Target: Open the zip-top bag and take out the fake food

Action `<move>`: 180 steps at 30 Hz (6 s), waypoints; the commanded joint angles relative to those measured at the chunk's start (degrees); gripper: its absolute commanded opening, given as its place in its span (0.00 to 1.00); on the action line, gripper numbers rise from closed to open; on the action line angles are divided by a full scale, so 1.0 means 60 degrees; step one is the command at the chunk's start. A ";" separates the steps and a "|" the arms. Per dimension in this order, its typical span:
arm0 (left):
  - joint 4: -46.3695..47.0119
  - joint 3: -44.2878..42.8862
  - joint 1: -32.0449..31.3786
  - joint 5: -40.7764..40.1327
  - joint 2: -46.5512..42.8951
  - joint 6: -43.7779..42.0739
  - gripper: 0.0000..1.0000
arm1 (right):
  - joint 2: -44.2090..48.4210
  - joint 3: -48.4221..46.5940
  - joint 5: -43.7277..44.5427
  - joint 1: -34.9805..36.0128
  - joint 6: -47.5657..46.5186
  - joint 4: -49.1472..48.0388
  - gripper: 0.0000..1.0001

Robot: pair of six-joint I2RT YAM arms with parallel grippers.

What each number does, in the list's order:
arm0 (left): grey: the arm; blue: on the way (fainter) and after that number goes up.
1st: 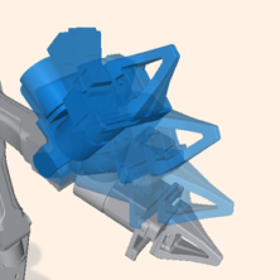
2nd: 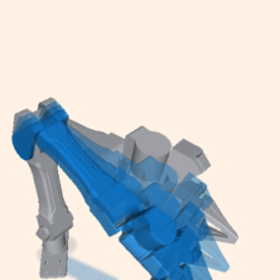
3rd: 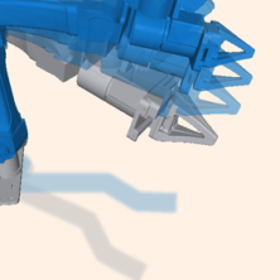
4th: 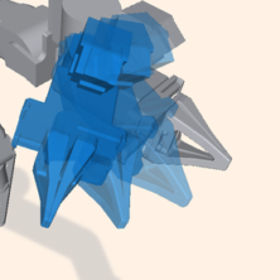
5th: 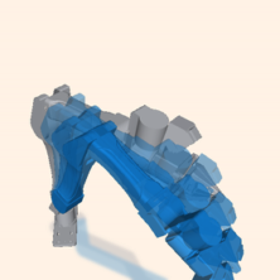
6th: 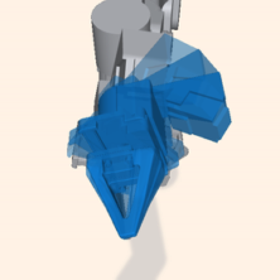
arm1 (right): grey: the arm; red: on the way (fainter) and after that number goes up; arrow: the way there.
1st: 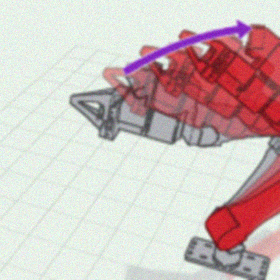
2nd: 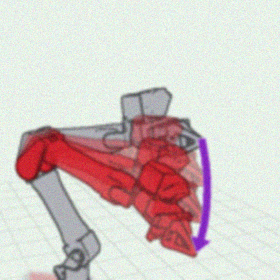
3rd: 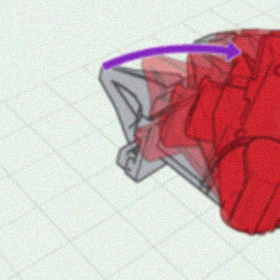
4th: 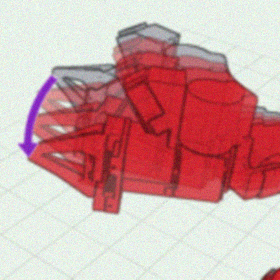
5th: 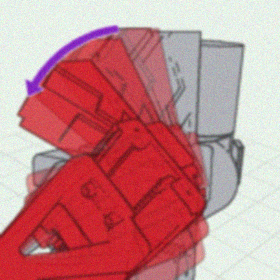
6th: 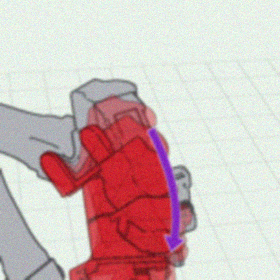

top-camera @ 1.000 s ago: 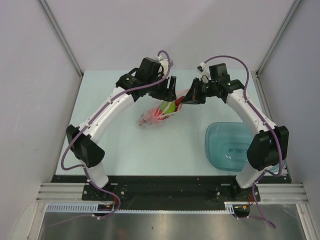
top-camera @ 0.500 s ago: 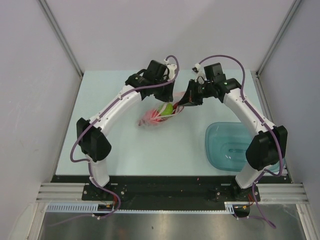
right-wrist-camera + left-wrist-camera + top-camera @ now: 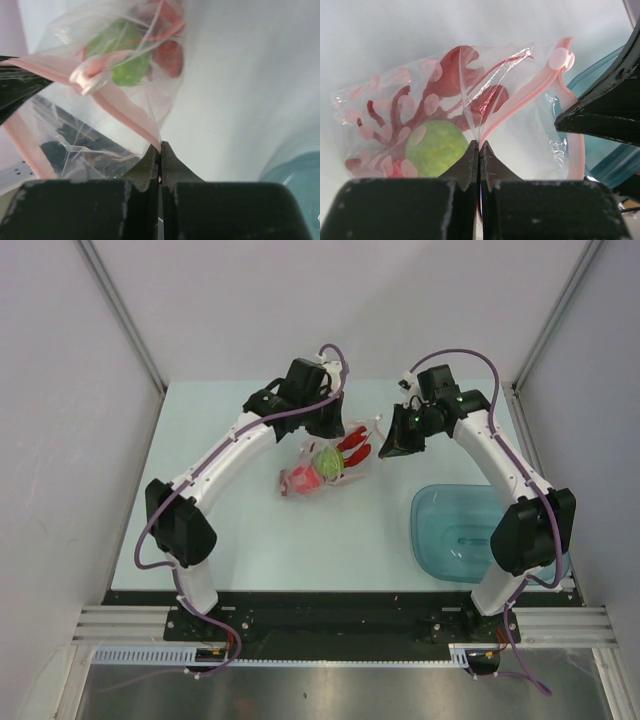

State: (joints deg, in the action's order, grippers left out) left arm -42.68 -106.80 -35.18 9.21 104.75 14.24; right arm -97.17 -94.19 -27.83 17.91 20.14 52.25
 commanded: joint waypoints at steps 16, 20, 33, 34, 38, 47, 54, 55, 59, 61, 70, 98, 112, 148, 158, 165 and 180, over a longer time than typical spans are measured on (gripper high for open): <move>0.1297 0.0062 0.0077 0.2212 0.0090 0.0849 0.00 | 0.0286 0.0494 0.0468 -0.0334 -0.0472 0.0579 0.20; 0.1560 0.0018 0.0091 0.2624 0.0252 0.1244 0.00 | 0.0636 0.0041 0.0916 0.0031 -0.0456 0.0521 0.35; 0.1107 -0.0993 0.0106 0.2932 0.0809 0.1406 0.00 | 0.1473 -0.0109 0.2283 0.1219 -0.0121 -0.0369 0.42; 0.1136 -0.0964 0.0092 0.2961 0.0808 0.1464 0.00 | 0.1414 -0.0005 0.1991 0.1277 0.0054 -0.0504 0.37; 0.1385 -0.0745 0.0106 0.3196 0.0677 0.1771 0.00 | 0.1297 -0.0005 0.2149 0.1380 -0.0016 -0.0723 0.33; 0.2381 -0.0598 0.0062 0.4221 0.0355 0.2870 0.00 | 0.1033 0.1006 0.2076 0.1380 -0.0017 -0.1516 0.34; 0.3785 0.0675 0.0062 0.5143 -0.0041 0.4027 0.00 | 0.1398 0.2000 0.2618 0.1249 0.0246 -0.2041 0.48; 0.3932 0.0822 0.0062 0.5217 0.0002 0.4275 0.00 | 0.1443 0.2495 0.2574 0.1176 0.0319 -0.2232 0.51; 0.4153 0.1087 0.0062 0.5466 0.0280 0.4423 0.00 | 0.1546 0.3451 0.1989 0.0868 0.0378 -0.3329 0.65; 0.4270 0.1116 0.0048 0.5627 0.0412 0.4554 0.00 | 0.1502 0.3773 0.1755 0.0750 0.0364 -0.3740 0.70; 0.4813 0.0809 -0.0216 0.6067 0.0881 0.4995 0.00 | 0.1297 0.4536 0.0641 0.0517 0.0758 -0.5351 0.88; 0.4491 0.1057 -0.0480 0.5877 0.0940 0.4878 0.00 | -0.0505 0.4786 0.0201 0.0398 0.1200 -0.6174 0.67; 0.3173 0.1014 -0.0480 0.4925 0.1438 0.3179 0.00 | -0.1588 0.5035 -0.0445 0.0691 0.1887 -0.7902 0.87; 0.2967 0.2800 -0.0143 0.3752 0.0384 0.1509 0.00 | 0.0828 0.4259 0.1107 0.0179 0.0599 -0.4022 0.22; 0.2865 0.2743 -0.0377 0.4221 0.0208 0.1552 0.00 | 0.0916 0.2793 0.2574 0.0340 0.0481 -0.3010 0.24; 0.2543 0.2171 -0.0640 0.4339 0.0237 0.1304 0.00 | 0.0184 0.2692 0.2777 0.0471 0.1125 -0.3010 0.23; 0.1620 0.2258 -0.0963 0.2787 0.0047 0.0322 0.00 | 0.0520 0.1138 0.1242 -0.0041 0.1814 -0.0785 0.21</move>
State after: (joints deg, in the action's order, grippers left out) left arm -31.90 -92.97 -40.25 26.76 108.29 18.09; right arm -98.48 -84.16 -14.02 18.68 29.65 45.36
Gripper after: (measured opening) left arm 0.005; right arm 0.644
